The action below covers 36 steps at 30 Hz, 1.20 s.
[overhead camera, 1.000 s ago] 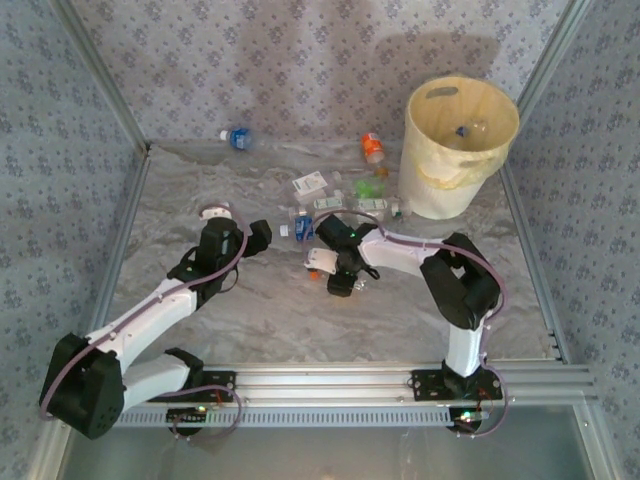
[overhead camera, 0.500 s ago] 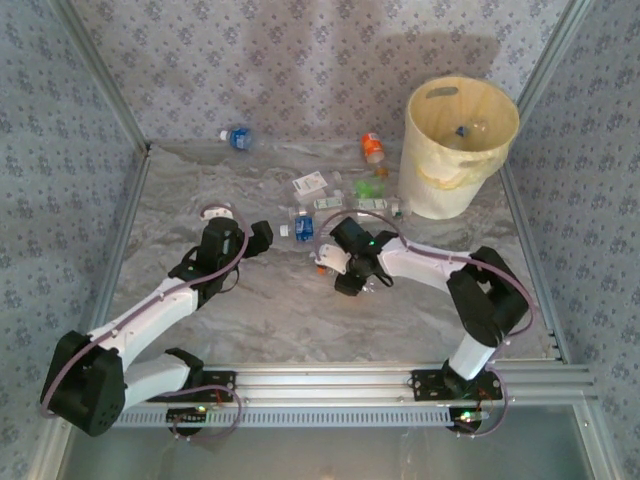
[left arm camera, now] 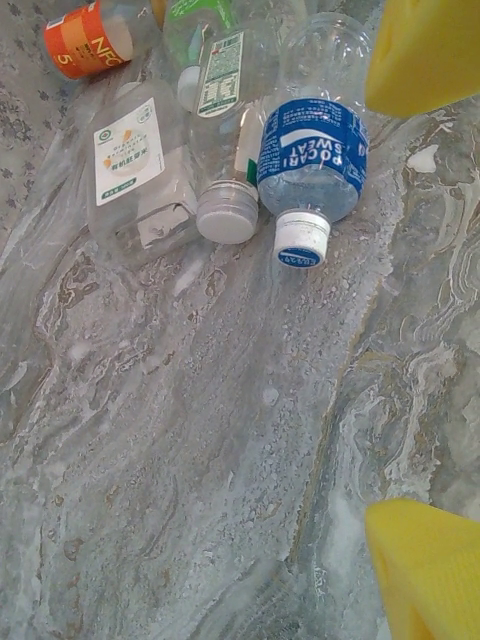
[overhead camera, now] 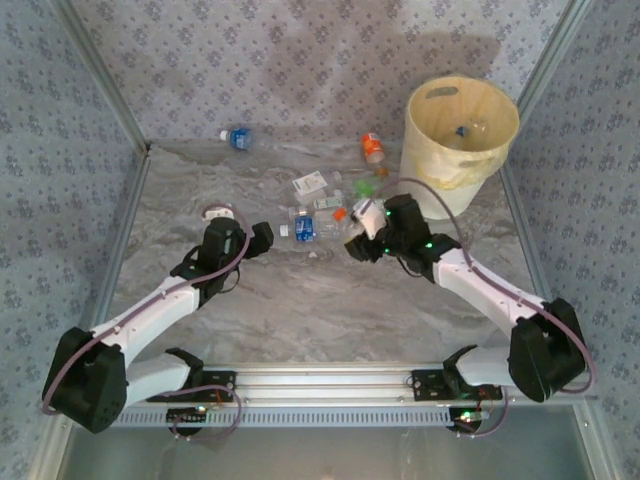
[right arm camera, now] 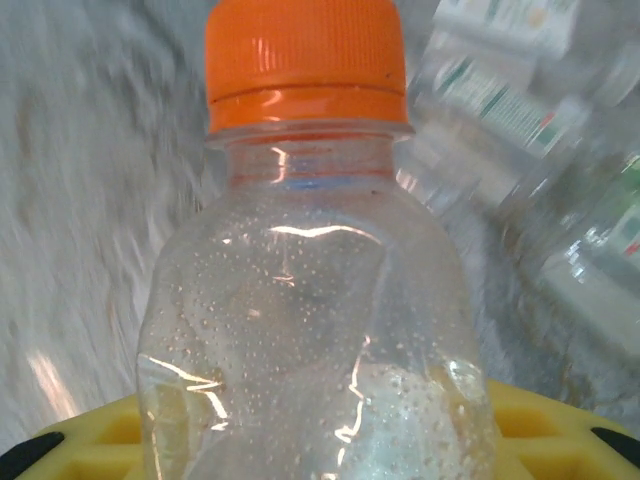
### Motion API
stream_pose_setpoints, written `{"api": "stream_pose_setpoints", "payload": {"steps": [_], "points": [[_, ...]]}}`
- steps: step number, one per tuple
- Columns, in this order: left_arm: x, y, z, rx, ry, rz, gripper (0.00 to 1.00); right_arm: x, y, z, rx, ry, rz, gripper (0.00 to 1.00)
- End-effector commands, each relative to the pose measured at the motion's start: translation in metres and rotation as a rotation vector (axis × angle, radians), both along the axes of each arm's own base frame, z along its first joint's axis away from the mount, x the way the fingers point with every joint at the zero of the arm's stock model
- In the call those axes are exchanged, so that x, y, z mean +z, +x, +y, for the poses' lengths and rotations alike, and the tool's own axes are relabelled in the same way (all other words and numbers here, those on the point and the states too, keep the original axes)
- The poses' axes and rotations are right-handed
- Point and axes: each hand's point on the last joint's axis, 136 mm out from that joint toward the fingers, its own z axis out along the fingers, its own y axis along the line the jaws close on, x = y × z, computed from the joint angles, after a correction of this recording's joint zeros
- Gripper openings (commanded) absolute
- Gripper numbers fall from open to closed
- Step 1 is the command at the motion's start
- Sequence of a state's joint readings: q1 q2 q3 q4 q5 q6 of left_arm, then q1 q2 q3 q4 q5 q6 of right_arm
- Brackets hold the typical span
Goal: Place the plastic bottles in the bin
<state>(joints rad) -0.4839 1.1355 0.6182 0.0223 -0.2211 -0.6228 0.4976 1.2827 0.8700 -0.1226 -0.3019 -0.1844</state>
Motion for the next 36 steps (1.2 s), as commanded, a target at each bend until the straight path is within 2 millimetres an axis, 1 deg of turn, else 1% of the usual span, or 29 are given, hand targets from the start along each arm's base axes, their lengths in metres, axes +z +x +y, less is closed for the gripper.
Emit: {"api": "stream_pose_setpoints", "payload": {"steps": [1,4,7,9,12,13,14,16,19,22,26,29,32,36], "points": [[0.009,0.006,-0.002,0.001,-0.024,-0.011,0.98,0.053,0.005,0.006,0.028,0.267,-0.021,0.4],[0.009,0.006,-0.003,-0.003,-0.024,-0.01,0.98,0.093,0.017,-0.005,0.004,0.38,-0.068,0.39],[0.01,0.005,-0.004,-0.017,-0.016,-0.012,0.98,0.144,0.032,-0.023,-0.041,0.464,-0.14,0.39],[0.011,0.006,-0.005,-0.025,-0.006,-0.014,0.98,0.176,0.044,-0.039,-0.082,0.512,-0.189,0.39],[0.012,0.005,-0.005,-0.032,-0.003,-0.016,0.98,0.212,0.063,-0.067,-0.17,0.555,-0.249,0.38],[0.012,0.005,-0.006,-0.034,-0.003,-0.016,0.98,0.22,0.068,-0.075,-0.2,0.565,-0.259,0.38],[0.012,0.005,-0.006,-0.037,-0.001,-0.015,0.98,0.238,0.076,-0.089,-0.243,0.583,-0.277,0.38],[0.012,0.004,-0.005,-0.038,0.001,-0.015,0.98,0.254,0.091,-0.112,-0.338,0.598,-0.291,0.38],[0.012,0.004,-0.006,-0.04,0.0,-0.016,0.98,0.269,0.108,-0.142,-0.453,0.592,-0.319,0.37],[0.013,0.004,-0.006,-0.051,0.006,-0.018,0.98,0.279,0.126,-0.17,-0.56,0.594,-0.343,0.37],[0.016,0.003,-0.011,-0.101,0.037,-0.029,0.98,0.271,0.152,-0.202,-0.701,0.543,-0.347,0.37],[0.019,0.003,-0.019,-0.177,0.067,-0.041,0.98,0.257,0.172,-0.219,-0.798,0.502,-0.319,0.37],[0.022,0.002,-0.032,-0.275,0.093,-0.037,0.98,0.236,0.192,-0.235,-0.906,0.455,-0.27,0.38],[0.022,0.004,-0.038,-0.324,0.12,-0.037,0.98,0.213,0.207,-0.244,-0.985,0.415,-0.228,0.4]]}}
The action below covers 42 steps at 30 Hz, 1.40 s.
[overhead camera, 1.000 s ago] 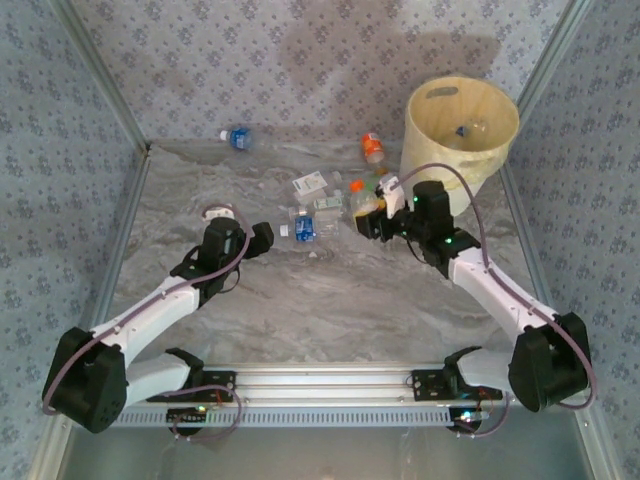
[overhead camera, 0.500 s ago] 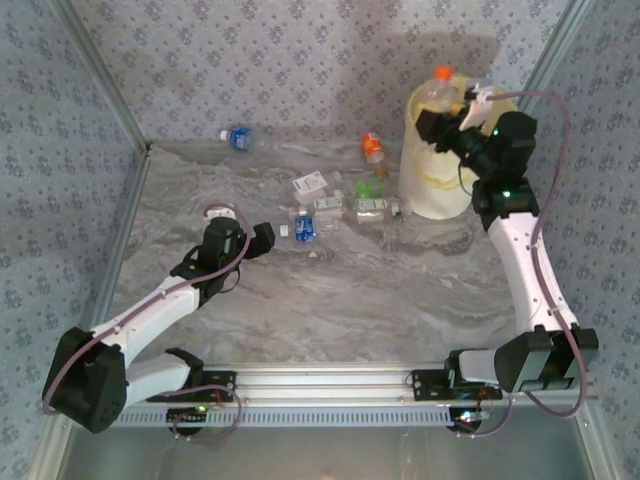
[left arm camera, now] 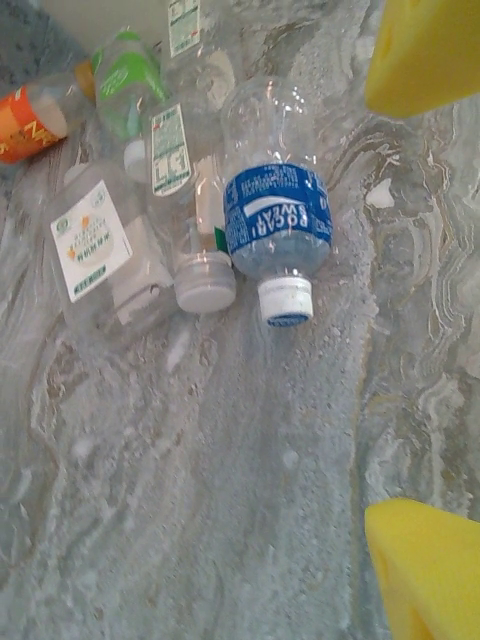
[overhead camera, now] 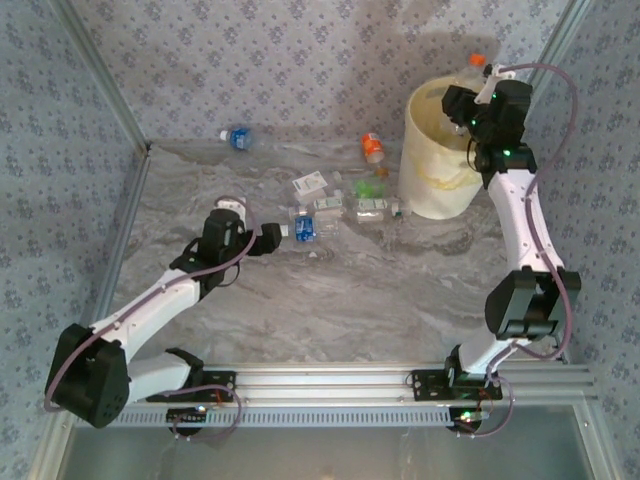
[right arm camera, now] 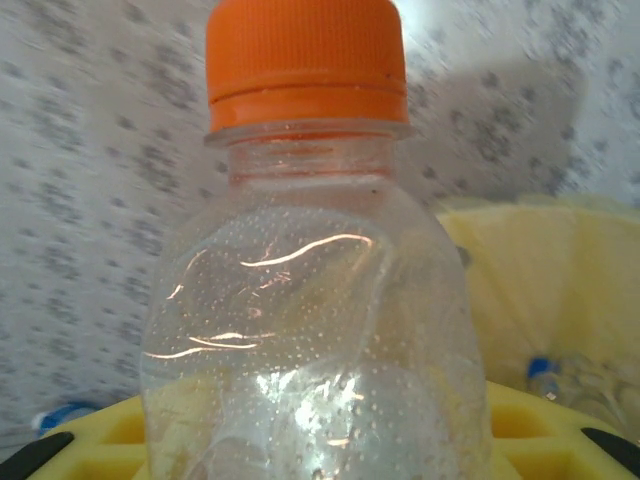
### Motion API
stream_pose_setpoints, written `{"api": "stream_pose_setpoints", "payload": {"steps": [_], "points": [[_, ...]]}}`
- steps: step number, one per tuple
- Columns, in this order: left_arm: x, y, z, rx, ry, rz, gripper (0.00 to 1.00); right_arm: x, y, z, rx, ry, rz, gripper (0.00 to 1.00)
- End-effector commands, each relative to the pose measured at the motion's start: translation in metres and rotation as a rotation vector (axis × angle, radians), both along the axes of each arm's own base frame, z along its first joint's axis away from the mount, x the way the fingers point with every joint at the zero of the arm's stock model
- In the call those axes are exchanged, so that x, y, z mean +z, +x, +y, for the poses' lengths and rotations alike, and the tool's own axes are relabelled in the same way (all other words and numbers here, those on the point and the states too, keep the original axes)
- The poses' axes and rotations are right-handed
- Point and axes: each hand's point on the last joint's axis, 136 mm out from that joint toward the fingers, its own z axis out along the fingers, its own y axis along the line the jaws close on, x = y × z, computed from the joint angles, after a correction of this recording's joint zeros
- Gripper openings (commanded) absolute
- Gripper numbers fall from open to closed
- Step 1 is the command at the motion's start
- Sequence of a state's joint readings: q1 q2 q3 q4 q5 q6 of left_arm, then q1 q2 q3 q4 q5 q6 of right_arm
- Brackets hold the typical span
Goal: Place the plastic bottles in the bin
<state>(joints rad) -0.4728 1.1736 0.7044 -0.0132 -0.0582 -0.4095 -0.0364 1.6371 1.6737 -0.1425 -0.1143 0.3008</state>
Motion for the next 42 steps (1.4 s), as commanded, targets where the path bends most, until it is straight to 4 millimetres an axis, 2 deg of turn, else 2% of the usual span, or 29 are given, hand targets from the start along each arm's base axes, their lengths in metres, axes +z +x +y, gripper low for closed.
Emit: {"api": "stream_pose_setpoints", "payload": {"steps": [1,4,7,9,14,22,26,29,35,37,42], "points": [[0.006,0.001,-0.012,-0.104,0.038,-0.019,0.98,-0.008,0.006,-0.016,-0.108,0.0,0.05,0.4],[0.005,0.001,-0.027,-0.214,0.072,-0.018,0.98,-0.024,0.016,-0.012,-0.094,0.025,0.095,0.41],[0.005,0.008,-0.03,-0.246,0.126,-0.016,0.98,-0.031,0.023,0.003,-0.045,0.047,0.125,0.46],[0.005,0.014,-0.035,-0.279,0.153,-0.036,0.98,-0.036,0.025,0.014,-0.018,0.04,0.155,0.55],[-0.003,0.023,-0.046,-0.361,0.209,-0.049,0.98,-0.019,0.015,0.026,0.017,0.03,0.125,0.81],[-0.012,0.028,-0.059,-0.489,0.28,-0.074,0.98,0.015,-0.035,0.028,0.034,0.022,0.041,1.0],[-0.02,0.024,-0.067,-0.581,0.316,-0.079,0.98,0.023,-0.063,0.027,0.037,0.02,-0.014,1.0],[-0.024,0.023,-0.073,-0.652,0.345,-0.104,0.98,0.025,-0.087,0.036,0.085,0.029,-0.055,1.0],[-0.042,0.029,-0.081,-0.759,0.428,-0.105,0.98,0.015,-0.136,0.057,0.198,0.061,-0.116,1.0],[-0.049,0.037,-0.083,-0.768,0.461,-0.105,0.98,0.001,-0.149,0.062,0.22,0.045,-0.103,1.0],[-0.061,0.052,-0.095,-0.816,0.543,-0.129,0.98,-0.012,-0.169,0.064,0.227,0.015,-0.091,1.0]]}}
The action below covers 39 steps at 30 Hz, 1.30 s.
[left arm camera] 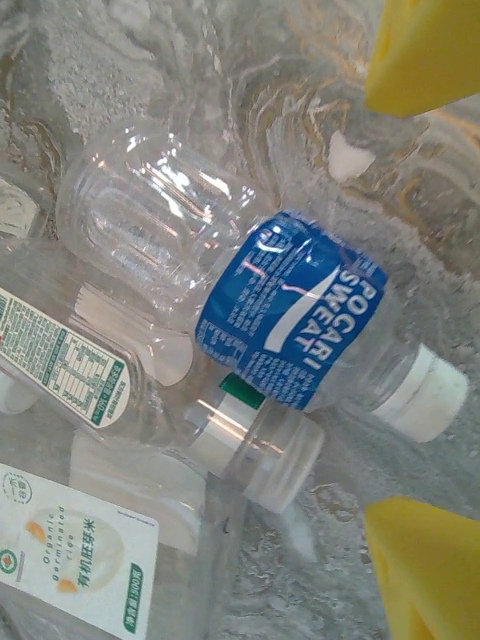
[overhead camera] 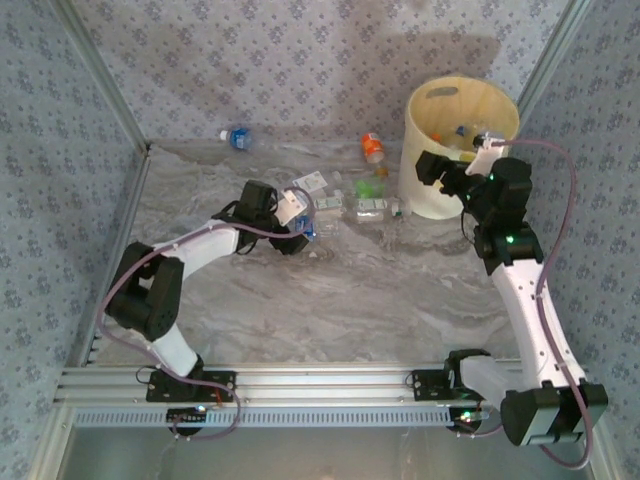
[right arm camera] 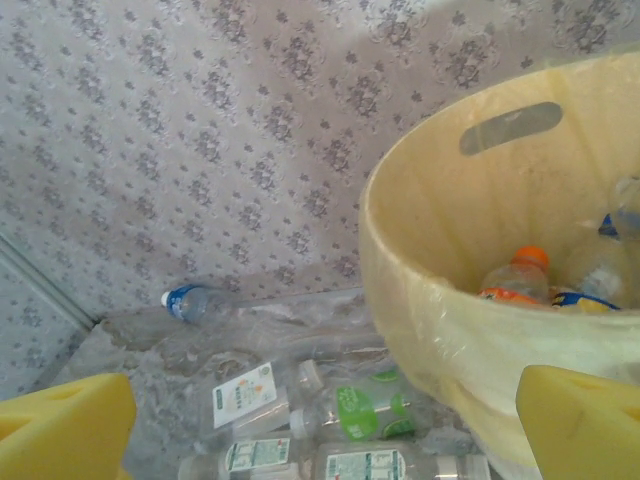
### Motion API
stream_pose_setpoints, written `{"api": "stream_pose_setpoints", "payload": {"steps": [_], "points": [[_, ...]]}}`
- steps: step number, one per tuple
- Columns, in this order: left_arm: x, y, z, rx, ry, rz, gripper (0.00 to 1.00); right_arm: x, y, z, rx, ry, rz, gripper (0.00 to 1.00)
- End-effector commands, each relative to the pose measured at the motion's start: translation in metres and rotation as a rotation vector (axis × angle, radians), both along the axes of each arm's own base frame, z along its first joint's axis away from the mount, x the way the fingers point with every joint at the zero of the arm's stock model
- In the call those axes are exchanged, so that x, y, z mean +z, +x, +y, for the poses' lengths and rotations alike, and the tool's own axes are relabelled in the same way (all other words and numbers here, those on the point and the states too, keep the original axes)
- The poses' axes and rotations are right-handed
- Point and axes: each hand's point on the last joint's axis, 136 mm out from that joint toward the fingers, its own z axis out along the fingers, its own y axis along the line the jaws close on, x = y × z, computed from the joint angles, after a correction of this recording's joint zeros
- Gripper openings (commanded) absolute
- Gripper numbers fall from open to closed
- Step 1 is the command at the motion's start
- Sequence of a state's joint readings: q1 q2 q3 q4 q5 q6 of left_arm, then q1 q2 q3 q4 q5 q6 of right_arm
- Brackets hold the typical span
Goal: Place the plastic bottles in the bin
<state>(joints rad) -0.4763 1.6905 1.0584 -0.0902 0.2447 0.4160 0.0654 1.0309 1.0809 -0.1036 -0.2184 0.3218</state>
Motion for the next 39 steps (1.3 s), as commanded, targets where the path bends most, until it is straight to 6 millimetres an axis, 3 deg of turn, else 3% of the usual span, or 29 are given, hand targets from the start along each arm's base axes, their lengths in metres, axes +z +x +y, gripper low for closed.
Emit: {"api": "stream_pose_setpoints", "payload": {"steps": [1,9,17,21,27,30,35,39], "points": [[-0.002,0.006,-0.014,-0.092,0.08,-0.073,0.97,0.006,-0.013,0.003,0.019,-0.024,-0.045,1.0],[-0.036,0.025,-0.032,-0.146,0.224,-0.152,0.91,0.0,-0.022,0.0,0.003,-0.033,-0.029,1.0],[-0.058,0.003,-0.045,-0.215,0.315,-0.106,0.86,-0.006,-0.023,-0.002,-0.007,-0.049,-0.016,1.0],[-0.064,0.003,-0.046,-0.187,0.329,-0.1,0.84,-0.007,-0.022,-0.001,-0.004,-0.042,-0.019,1.0],[-0.062,0.004,-0.052,-0.168,0.317,-0.032,0.78,-0.004,-0.034,0.035,0.211,-0.023,-0.045,1.0],[-0.053,0.001,-0.055,-0.145,0.261,-0.024,0.76,-0.021,-0.045,0.054,0.286,-0.012,-0.005,1.0],[-0.041,-0.006,-0.057,-0.095,0.184,-0.017,0.7,-0.069,-0.055,0.075,0.277,-0.017,0.079,1.0],[-0.042,-0.016,-0.055,-0.071,0.176,0.015,0.69,-0.107,-0.056,0.092,0.264,0.123,0.143,1.0]]}}
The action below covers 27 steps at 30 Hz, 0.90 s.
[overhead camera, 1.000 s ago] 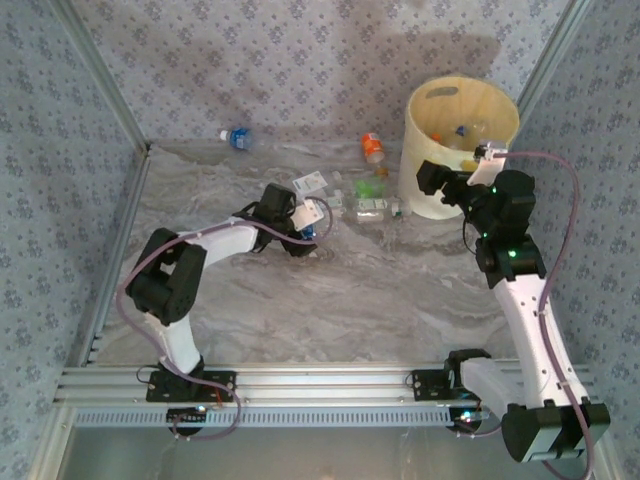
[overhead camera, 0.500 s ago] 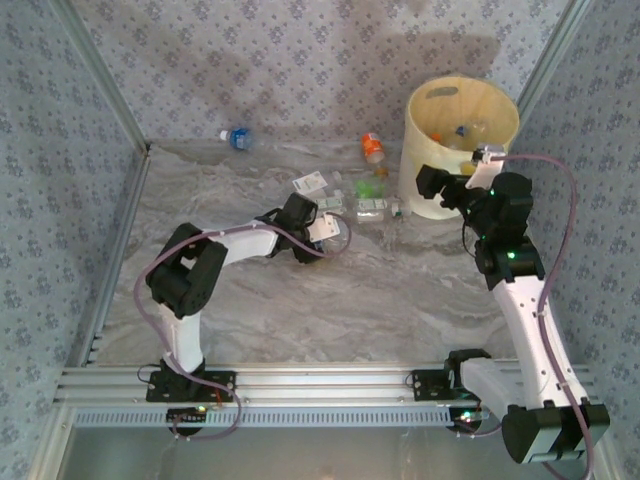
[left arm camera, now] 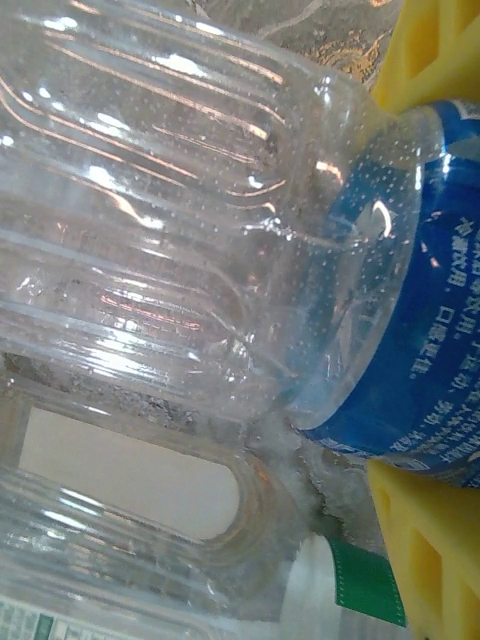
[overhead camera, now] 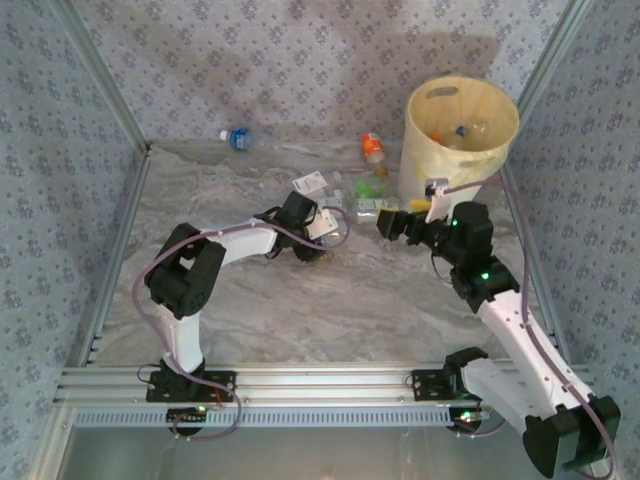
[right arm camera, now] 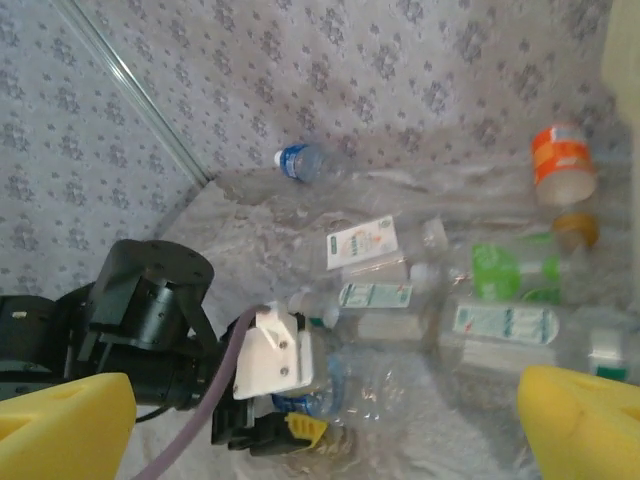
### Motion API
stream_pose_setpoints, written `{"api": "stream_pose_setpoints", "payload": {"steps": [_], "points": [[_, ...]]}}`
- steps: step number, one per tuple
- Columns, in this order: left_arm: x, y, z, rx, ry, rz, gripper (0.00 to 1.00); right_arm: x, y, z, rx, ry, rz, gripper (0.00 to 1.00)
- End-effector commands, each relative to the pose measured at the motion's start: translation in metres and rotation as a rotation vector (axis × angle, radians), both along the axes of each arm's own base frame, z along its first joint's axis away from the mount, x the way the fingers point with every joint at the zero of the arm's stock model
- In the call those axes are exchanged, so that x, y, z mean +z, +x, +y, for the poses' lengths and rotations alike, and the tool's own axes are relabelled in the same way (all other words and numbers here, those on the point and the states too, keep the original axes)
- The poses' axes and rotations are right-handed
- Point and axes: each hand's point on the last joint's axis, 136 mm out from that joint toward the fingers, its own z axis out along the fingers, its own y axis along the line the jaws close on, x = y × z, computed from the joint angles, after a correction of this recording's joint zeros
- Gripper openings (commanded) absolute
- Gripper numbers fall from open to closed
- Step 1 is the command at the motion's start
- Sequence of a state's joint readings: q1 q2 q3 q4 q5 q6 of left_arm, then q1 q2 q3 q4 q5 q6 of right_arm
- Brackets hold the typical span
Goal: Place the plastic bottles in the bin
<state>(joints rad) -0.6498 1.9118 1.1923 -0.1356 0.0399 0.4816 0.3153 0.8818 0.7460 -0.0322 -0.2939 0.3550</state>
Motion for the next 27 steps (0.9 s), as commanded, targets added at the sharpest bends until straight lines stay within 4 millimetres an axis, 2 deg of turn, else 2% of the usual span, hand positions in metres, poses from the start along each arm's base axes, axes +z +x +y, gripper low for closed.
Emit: {"api": "stream_pose_setpoints", "payload": {"steps": [1,7,13,20,27], "points": [[0.016,-0.013,-0.005,0.031,-0.061,0.026,0.68,-0.024,0.003,0.009,-0.046,0.112,0.056,1.0],[0.015,-0.027,-0.004,0.099,-0.109,0.072,0.63,-0.084,0.002,0.024,-0.138,0.096,0.203,1.0],[0.021,-0.037,-0.012,0.117,-0.207,0.12,0.63,-0.125,0.012,0.039,-0.195,0.233,0.339,1.0],[0.042,-0.05,-0.018,0.104,-0.319,0.138,0.63,-0.138,0.017,0.062,-0.115,0.318,0.393,1.0],[0.066,-0.056,-0.023,0.102,-0.445,0.149,0.63,-0.136,0.018,0.078,-0.022,0.336,0.361,1.0]]}}
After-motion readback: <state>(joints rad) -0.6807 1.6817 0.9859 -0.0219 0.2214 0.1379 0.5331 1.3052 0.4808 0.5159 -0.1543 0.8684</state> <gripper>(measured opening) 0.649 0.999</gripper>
